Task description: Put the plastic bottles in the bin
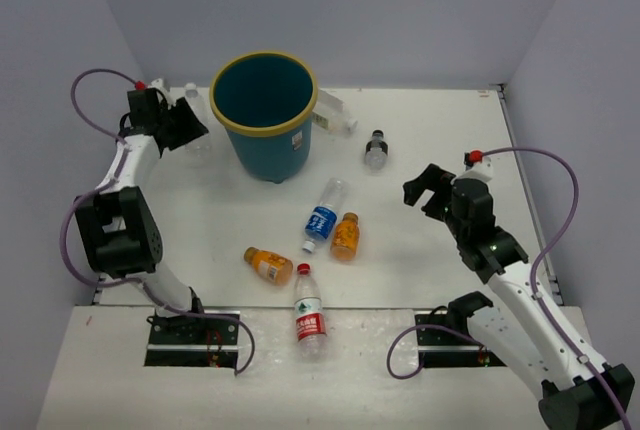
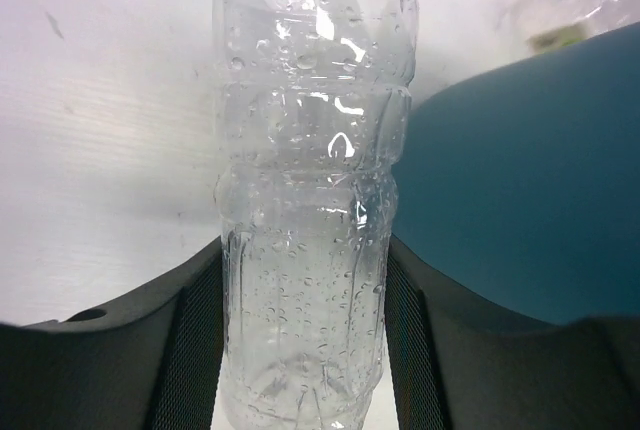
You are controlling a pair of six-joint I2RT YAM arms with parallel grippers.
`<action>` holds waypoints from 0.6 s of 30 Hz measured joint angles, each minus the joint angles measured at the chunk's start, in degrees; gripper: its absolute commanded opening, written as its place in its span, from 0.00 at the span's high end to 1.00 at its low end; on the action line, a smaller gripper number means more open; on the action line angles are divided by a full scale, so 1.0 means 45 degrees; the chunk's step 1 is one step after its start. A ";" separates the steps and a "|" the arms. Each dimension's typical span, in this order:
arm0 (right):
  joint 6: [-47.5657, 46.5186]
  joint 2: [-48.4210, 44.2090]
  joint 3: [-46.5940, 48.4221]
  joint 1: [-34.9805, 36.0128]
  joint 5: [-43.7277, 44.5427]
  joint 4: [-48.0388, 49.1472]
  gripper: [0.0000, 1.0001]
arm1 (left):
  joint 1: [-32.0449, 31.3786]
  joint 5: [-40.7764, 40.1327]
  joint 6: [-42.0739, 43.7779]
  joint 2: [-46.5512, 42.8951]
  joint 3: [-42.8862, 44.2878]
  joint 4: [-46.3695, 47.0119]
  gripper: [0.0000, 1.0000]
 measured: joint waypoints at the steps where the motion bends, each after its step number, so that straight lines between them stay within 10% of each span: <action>1: 0.0000 -0.0057 -0.0018 0.0000 -0.0003 -0.0020 0.01 | 0.0008 -0.0539 -0.0220 -0.0670 -0.0034 -0.0001 1.00; 10: 0.0010 -0.0678 -0.0359 0.0000 -0.0004 -0.0050 0.01 | -0.0122 -0.1707 -0.1634 -0.5471 0.0257 0.0610 1.00; 18: -0.0002 -0.1097 -0.0610 0.0000 -0.0055 -0.0099 0.01 | -0.3701 -0.0999 -0.1348 -0.4968 0.2091 0.1230 1.00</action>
